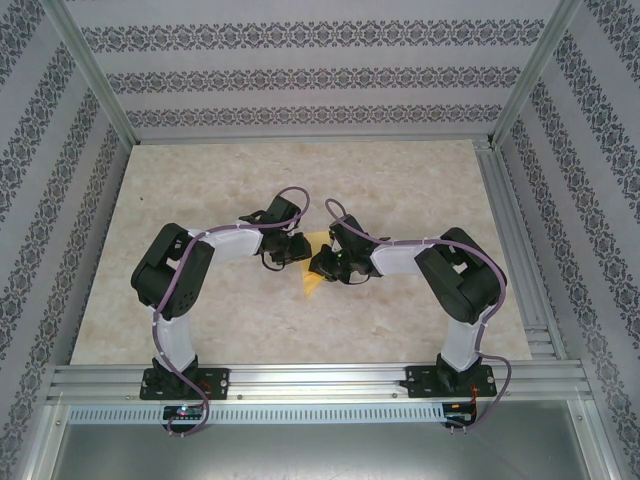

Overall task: Fold a paper plane with a square sheet of paper (pick it up from the middle)
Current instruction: Third fold the triangle at the center of the table.

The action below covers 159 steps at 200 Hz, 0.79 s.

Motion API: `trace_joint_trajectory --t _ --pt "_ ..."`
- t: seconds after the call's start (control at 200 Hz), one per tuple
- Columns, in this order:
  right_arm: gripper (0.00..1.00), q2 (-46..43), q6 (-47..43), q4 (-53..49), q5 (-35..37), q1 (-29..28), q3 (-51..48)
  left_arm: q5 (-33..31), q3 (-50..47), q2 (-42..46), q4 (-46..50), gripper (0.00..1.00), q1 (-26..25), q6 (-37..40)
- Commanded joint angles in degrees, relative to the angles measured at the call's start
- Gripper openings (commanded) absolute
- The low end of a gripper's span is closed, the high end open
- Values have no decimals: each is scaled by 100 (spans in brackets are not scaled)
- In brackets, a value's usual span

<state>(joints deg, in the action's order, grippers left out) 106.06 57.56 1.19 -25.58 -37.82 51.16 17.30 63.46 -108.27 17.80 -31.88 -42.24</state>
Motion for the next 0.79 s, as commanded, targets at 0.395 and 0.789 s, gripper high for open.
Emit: trace_joint_trajectory --t 0.395,0.789 --pt "17 231 83 166 50 35 25 107 -98 162 -31 25 41 -20" --pt "39 233 -182 -155 139 16 -54 -335 -590 1098 -83 35 477 -395"
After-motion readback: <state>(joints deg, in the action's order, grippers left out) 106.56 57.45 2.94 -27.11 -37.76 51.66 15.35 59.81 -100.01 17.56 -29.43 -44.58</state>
